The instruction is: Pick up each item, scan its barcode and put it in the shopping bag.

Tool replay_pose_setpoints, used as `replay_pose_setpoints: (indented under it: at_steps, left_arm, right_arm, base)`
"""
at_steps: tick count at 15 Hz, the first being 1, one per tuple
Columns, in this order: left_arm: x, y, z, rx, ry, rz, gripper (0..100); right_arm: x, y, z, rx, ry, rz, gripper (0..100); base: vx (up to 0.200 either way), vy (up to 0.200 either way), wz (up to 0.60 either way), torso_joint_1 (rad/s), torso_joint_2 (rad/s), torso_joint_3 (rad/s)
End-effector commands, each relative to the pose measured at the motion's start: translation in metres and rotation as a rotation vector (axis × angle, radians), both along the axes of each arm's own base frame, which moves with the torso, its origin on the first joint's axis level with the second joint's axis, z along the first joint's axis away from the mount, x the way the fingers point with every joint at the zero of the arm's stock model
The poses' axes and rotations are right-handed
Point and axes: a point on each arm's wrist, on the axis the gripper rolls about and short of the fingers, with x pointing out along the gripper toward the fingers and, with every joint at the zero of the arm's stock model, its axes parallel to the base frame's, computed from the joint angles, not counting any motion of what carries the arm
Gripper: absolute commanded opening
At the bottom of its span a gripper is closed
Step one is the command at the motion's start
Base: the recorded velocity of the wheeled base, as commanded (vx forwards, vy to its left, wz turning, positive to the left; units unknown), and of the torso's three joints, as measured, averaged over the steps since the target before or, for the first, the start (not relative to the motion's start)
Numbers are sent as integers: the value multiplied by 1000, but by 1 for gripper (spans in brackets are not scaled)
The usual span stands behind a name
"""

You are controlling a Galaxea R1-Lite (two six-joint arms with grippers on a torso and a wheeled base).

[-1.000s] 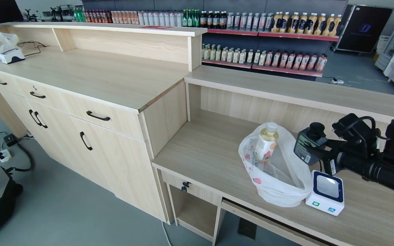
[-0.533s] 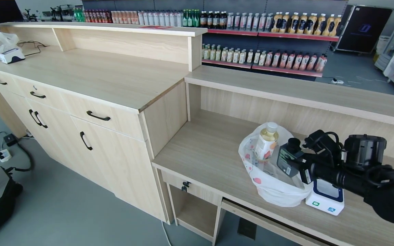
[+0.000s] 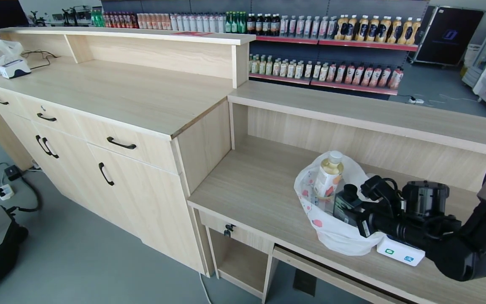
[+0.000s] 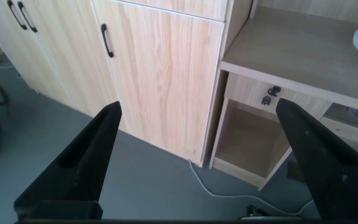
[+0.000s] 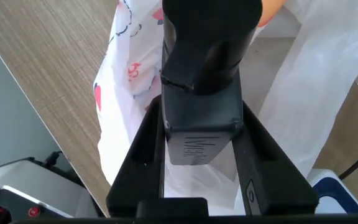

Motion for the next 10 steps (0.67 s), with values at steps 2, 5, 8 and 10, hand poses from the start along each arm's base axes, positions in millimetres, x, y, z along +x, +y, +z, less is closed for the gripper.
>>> replay_pose_setpoints:
  at_steps: [2, 5, 8, 10]
  left_arm:
    - [0, 0, 0, 0, 2, 1, 100]
    - [0, 0, 0, 0, 2, 1, 100]
    - [0, 0, 0, 0, 2, 1, 100]
    - [0, 0, 0, 0, 2, 1, 100]
  right_arm:
    - [4, 0, -23, 14, 48, -10, 0]
    - [6, 0, -30, 55, 78, -30, 0]
    - [7, 0, -35, 80, 98, -44, 0]
    - [7, -1, -37, 81, 102, -47, 0]
  base:
    - [0, 0, 0, 0, 0, 0]
    - [0, 0, 0, 0, 0, 0]
    - [0, 0, 0, 0, 0, 0]
    - [0, 0, 0, 0, 0, 0]
